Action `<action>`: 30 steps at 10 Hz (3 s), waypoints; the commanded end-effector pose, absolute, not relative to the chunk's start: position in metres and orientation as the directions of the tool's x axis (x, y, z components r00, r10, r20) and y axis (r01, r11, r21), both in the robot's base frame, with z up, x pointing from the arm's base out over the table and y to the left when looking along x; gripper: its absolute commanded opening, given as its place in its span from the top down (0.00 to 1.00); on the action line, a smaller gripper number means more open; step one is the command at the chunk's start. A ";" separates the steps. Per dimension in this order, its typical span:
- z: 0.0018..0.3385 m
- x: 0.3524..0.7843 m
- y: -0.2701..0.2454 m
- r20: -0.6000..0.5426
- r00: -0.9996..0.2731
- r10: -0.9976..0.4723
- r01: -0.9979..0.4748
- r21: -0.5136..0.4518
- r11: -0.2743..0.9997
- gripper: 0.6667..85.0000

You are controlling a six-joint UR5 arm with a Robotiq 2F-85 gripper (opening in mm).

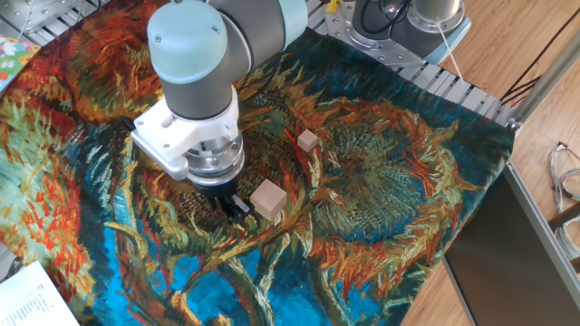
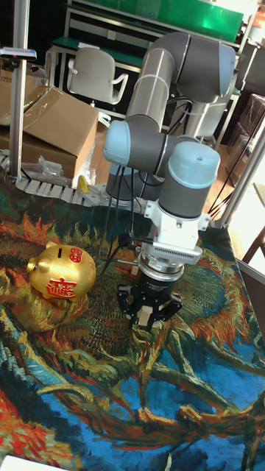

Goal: Drop coins into a piggy bank

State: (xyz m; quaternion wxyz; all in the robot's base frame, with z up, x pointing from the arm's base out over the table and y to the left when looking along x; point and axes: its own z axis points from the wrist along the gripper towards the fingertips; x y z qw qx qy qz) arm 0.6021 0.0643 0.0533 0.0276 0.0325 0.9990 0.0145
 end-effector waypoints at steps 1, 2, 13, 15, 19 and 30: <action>0.056 0.592 0.061 -0.058 -0.996 0.062 0.060 0.029 0.998 0.54; 0.056 0.592 0.063 -0.057 -0.996 0.070 0.068 0.039 0.997 0.54; 0.041 0.586 0.066 -0.054 -0.995 0.086 0.084 0.022 0.996 0.55; 0.041 0.585 0.065 -0.048 -0.995 0.091 0.091 0.018 0.996 0.55; 0.032 0.577 0.072 -0.030 -0.996 0.085 0.085 0.017 0.996 0.55; 0.023 0.581 0.070 -0.009 -0.999 0.037 0.037 -0.003 0.999 0.54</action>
